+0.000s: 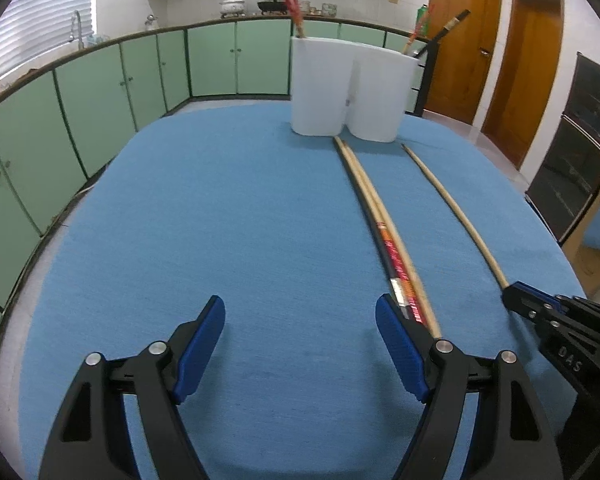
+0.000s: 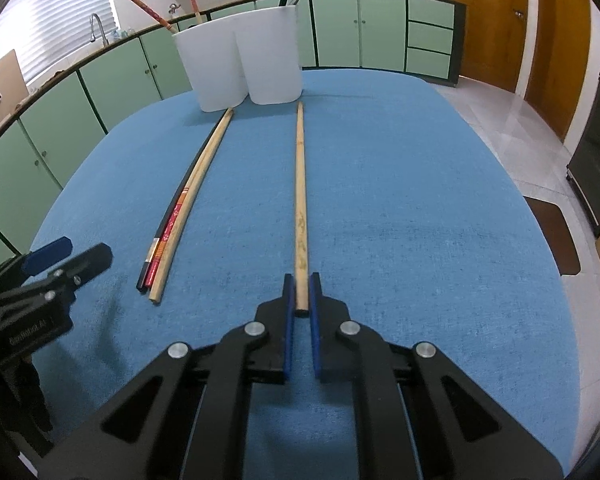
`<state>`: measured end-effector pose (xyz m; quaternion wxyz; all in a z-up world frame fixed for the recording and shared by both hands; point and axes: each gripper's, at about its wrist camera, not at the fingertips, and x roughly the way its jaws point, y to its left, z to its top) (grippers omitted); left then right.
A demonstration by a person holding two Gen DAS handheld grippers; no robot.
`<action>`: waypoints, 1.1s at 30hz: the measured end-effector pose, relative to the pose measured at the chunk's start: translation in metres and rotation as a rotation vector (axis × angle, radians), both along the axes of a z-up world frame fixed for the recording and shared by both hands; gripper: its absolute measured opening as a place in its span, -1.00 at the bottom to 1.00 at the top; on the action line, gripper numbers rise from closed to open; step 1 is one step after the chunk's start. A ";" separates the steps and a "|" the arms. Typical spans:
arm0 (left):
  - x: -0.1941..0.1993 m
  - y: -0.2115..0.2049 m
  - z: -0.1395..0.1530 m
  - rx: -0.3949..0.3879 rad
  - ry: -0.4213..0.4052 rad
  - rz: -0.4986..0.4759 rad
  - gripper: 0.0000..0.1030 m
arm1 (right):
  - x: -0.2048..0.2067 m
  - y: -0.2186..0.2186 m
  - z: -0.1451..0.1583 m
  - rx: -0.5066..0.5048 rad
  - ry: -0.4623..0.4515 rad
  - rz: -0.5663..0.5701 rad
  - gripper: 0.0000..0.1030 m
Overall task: Organize utensils
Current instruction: 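Grasp a plain wooden chopstick with the right tool, then grasp the black chopstick with the left tool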
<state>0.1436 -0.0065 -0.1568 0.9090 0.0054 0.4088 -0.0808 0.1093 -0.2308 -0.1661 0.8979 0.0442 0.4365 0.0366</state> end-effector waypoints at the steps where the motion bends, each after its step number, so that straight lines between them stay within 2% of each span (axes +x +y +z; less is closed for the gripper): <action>1: -0.001 -0.004 0.000 0.001 0.002 -0.009 0.48 | 0.000 0.000 0.000 0.000 0.000 0.001 -0.88; 8: -0.001 -0.022 -0.003 0.008 0.015 -0.042 0.48 | -0.003 -0.001 0.000 0.010 -0.001 0.001 -0.88; 11: 0.000 -0.028 -0.006 0.036 0.030 -0.039 0.48 | -0.002 -0.001 0.000 0.010 -0.002 0.001 -0.88; 23: 0.001 -0.026 -0.008 0.053 0.051 0.039 0.52 | -0.003 -0.001 0.000 0.005 -0.003 0.001 -0.88; 26: 0.003 -0.032 -0.009 0.090 0.059 0.042 0.43 | -0.003 0.000 0.000 0.000 -0.002 0.001 -0.87; 28: 0.001 -0.035 -0.008 0.084 0.053 0.030 0.23 | -0.002 0.000 0.000 0.003 -0.001 0.002 -0.87; 30: -0.001 -0.038 -0.007 0.083 0.045 0.018 -0.06 | -0.001 -0.001 0.000 0.011 0.002 0.002 -0.86; 31: -0.001 -0.039 -0.006 0.079 0.042 0.012 -0.12 | -0.001 -0.002 0.000 0.015 0.003 0.002 -0.86; 33: -0.003 -0.042 -0.006 0.076 0.037 0.005 -0.44 | -0.001 -0.002 -0.001 0.018 0.003 0.002 -0.86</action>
